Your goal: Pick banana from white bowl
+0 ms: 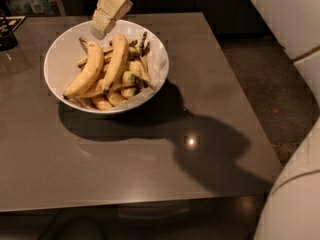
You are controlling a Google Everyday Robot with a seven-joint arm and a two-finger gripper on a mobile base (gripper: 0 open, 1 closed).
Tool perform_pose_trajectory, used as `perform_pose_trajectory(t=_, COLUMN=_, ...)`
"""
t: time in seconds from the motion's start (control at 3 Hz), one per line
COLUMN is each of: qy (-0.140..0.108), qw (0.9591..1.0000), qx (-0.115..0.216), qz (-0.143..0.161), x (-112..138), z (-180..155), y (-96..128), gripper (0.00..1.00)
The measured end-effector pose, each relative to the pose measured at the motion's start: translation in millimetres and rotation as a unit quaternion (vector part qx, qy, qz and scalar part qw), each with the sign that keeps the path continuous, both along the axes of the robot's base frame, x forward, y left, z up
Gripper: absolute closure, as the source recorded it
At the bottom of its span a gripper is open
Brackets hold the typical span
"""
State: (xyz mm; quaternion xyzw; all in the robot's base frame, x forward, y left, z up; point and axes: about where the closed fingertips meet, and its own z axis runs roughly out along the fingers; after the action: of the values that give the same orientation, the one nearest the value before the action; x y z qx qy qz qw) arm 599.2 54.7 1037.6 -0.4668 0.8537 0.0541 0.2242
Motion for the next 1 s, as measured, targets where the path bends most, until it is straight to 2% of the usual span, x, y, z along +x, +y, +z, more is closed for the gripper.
perform_pose_trajectory(t=0.33, qy=0.014, qw=0.9998, qx=0.001, qz=-0.01, x=2.8, z=-6.9, y=9.0, gripper=0.0)
perform_pose_trajectory(t=0.67, qy=0.022, qw=0.9997, qx=-0.007, qz=-0.004, x=2.3, z=-12.2, y=23.8, gripper=0.06)
perform_pose_trajectory(t=1.0, qy=0.03, qw=0.9994, qx=-0.017, qz=0.009, x=4.0, z=-20.0, y=40.2, gripper=0.24)
